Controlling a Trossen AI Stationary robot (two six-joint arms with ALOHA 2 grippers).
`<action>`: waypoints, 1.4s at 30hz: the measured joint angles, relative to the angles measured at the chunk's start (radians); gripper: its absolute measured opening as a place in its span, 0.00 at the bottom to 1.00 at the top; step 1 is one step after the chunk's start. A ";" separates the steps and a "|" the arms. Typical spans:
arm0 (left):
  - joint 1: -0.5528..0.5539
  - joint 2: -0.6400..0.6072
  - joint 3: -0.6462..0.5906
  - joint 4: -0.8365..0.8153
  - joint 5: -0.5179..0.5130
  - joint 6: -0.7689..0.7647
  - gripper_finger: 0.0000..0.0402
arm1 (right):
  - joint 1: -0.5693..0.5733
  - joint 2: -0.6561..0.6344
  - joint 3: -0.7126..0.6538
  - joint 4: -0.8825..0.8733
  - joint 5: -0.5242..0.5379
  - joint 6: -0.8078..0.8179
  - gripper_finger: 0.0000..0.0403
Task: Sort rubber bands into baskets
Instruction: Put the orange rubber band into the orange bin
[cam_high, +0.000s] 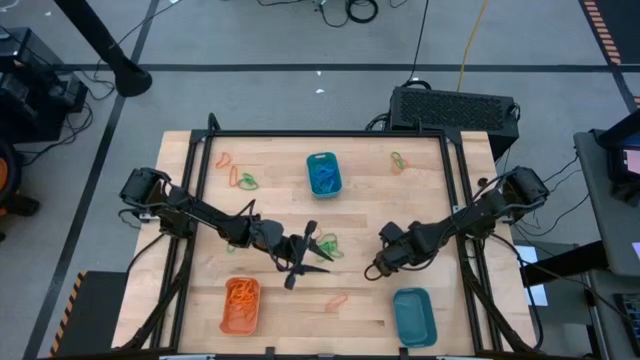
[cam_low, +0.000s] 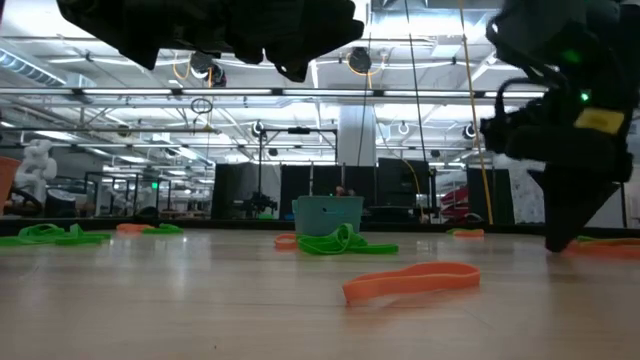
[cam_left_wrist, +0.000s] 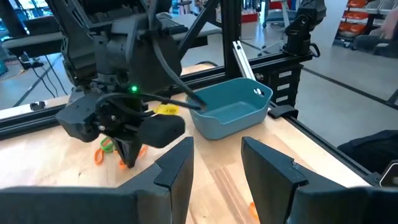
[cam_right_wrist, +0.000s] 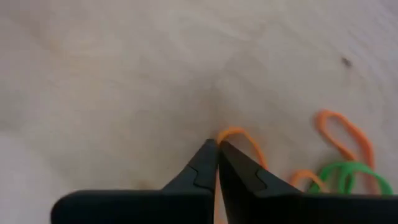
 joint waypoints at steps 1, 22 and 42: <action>0.000 0.000 0.000 0.000 0.000 0.000 0.36 | 0.000 0.000 0.022 -0.002 -0.003 -0.021 0.02; -0.003 0.000 0.000 0.075 -0.102 -0.027 0.40 | 0.056 -0.003 0.490 0.226 0.061 -0.649 0.00; -0.005 0.151 0.050 0.230 -0.098 -0.028 0.75 | 0.036 -0.003 0.492 0.324 0.070 -0.736 0.00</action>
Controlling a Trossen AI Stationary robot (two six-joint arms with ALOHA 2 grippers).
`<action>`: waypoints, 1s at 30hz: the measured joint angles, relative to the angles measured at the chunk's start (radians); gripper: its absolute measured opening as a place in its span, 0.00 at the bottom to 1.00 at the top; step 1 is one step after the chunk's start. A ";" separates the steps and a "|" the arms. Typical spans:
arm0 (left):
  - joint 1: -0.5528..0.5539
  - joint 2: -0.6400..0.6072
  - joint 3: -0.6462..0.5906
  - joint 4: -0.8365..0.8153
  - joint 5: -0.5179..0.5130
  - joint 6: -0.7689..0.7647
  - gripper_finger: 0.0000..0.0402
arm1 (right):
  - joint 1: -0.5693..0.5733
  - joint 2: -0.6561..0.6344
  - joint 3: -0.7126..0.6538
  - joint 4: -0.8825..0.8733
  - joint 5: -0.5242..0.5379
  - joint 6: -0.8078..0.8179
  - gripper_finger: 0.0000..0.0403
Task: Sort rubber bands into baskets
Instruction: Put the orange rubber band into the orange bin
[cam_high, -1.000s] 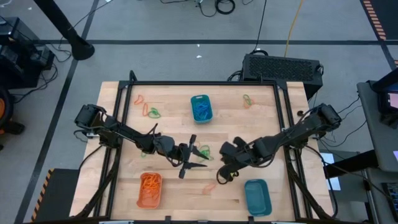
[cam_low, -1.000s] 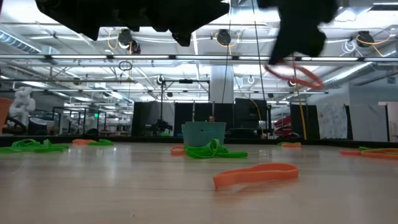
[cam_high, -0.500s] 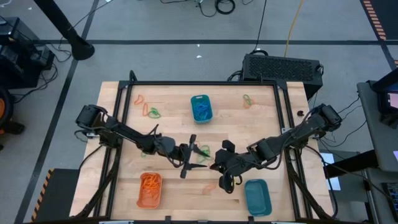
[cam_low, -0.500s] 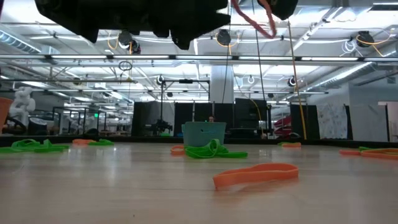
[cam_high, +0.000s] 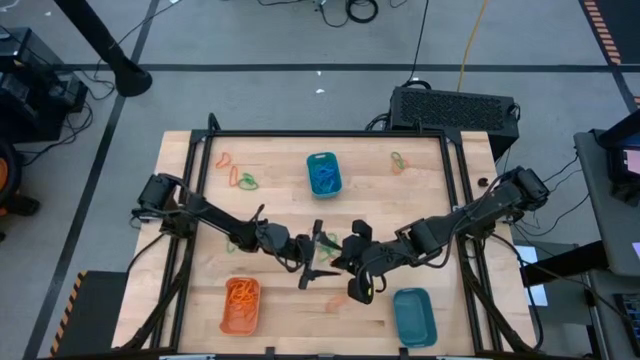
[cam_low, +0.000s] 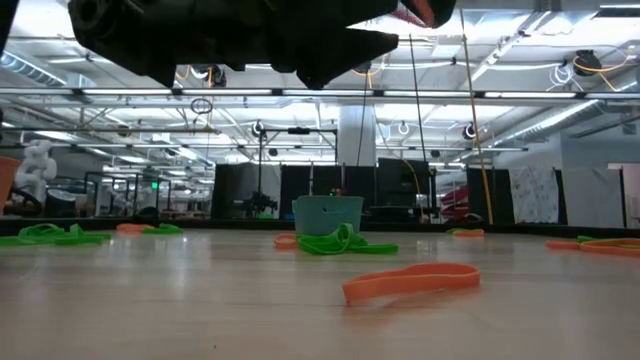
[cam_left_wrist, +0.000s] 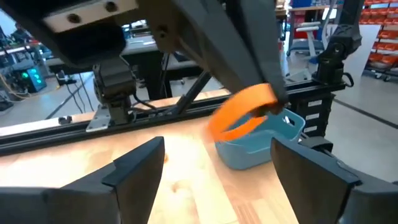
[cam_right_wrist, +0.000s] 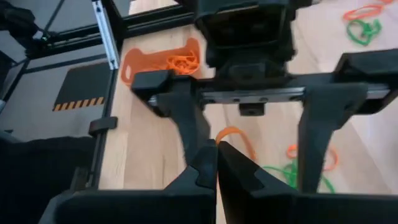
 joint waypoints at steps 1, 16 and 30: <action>0.000 0.003 0.001 0.003 0.004 0.000 0.75 | -0.002 0.000 0.000 -0.001 0.010 -0.001 0.00; -0.005 0.003 0.001 0.032 0.027 0.004 0.66 | -0.005 0.000 0.000 0.001 0.069 0.002 0.00; -0.004 0.003 0.001 0.032 0.054 0.008 0.03 | -0.004 0.000 0.000 0.001 0.065 0.059 0.00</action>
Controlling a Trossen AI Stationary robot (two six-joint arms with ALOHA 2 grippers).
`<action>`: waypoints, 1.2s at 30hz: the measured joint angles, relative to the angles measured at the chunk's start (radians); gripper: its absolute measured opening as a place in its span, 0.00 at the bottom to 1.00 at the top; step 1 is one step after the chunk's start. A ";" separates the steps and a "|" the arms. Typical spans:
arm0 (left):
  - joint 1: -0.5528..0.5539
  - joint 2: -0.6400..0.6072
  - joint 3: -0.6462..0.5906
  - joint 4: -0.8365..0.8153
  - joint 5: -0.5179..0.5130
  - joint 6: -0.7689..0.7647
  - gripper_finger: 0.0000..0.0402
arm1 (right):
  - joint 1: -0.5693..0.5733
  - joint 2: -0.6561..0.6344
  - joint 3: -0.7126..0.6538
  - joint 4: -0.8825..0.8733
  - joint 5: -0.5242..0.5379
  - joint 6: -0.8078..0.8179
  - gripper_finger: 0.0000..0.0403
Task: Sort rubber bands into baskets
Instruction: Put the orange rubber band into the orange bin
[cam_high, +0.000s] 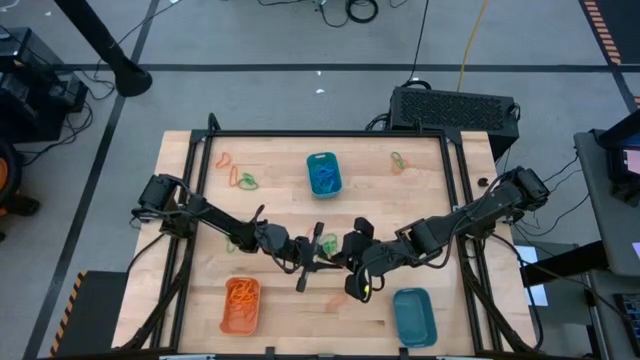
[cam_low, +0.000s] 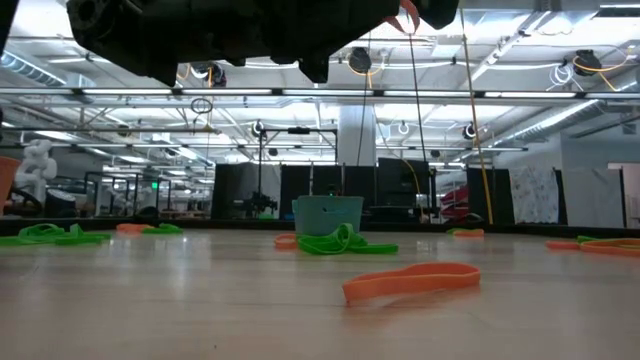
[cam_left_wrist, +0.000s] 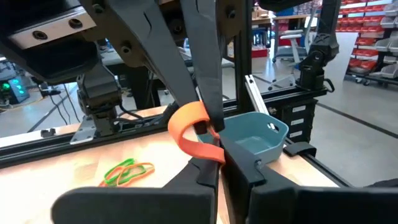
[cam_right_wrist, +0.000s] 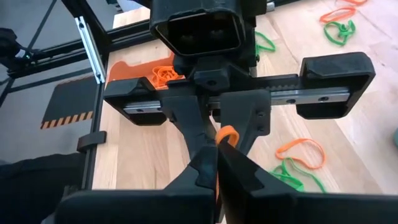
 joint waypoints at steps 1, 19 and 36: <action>0.000 0.000 0.000 0.000 0.000 0.000 0.02 | 0.001 0.000 0.000 0.000 0.000 -0.002 0.01; -0.018 -0.197 -0.002 -0.537 0.049 -0.058 0.00 | 0.026 -0.001 0.000 -0.181 -0.066 -0.012 0.43; -0.345 -0.486 0.000 -1.632 0.156 -0.642 0.00 | 0.067 0.029 0.000 -0.139 0.020 -0.057 0.44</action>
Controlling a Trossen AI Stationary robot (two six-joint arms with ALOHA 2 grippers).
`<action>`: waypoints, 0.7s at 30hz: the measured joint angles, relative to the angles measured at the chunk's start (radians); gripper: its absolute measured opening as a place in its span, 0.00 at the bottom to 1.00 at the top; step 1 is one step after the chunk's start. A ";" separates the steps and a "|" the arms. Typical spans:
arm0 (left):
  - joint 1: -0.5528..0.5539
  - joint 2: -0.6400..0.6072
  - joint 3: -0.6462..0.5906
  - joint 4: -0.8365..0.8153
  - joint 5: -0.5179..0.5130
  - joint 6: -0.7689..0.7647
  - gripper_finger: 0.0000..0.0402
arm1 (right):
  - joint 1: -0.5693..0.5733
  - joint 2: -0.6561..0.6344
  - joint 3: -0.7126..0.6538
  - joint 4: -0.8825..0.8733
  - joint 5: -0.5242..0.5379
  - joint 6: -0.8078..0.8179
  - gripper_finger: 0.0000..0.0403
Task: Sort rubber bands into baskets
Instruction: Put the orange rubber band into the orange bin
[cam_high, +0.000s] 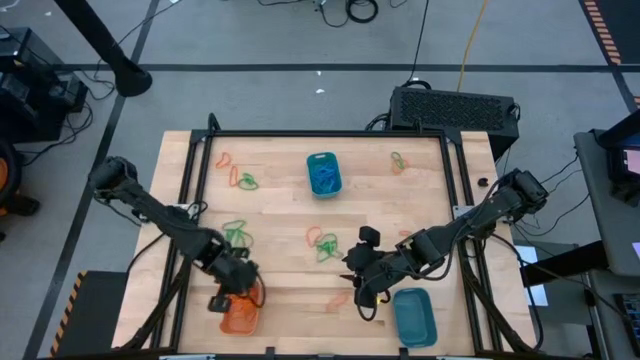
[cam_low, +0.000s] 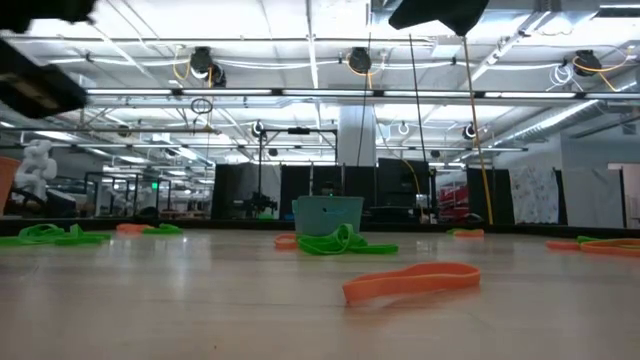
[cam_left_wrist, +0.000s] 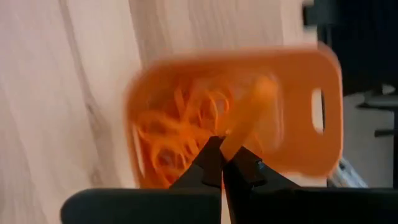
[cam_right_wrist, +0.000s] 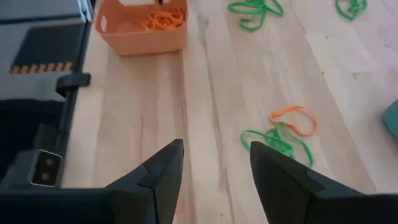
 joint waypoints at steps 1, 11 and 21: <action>-0.013 0.000 -0.001 -0.009 0.000 -0.014 0.00 | 0.000 0.006 0.000 0.001 0.010 -0.008 0.44; -0.031 0.005 -0.005 -0.001 -0.044 -0.017 0.15 | -0.008 0.021 0.000 0.005 0.015 -0.014 0.44; -0.020 0.005 -0.005 -0.006 -0.020 -0.109 0.34 | 0.000 0.021 0.000 0.004 0.010 -0.007 0.44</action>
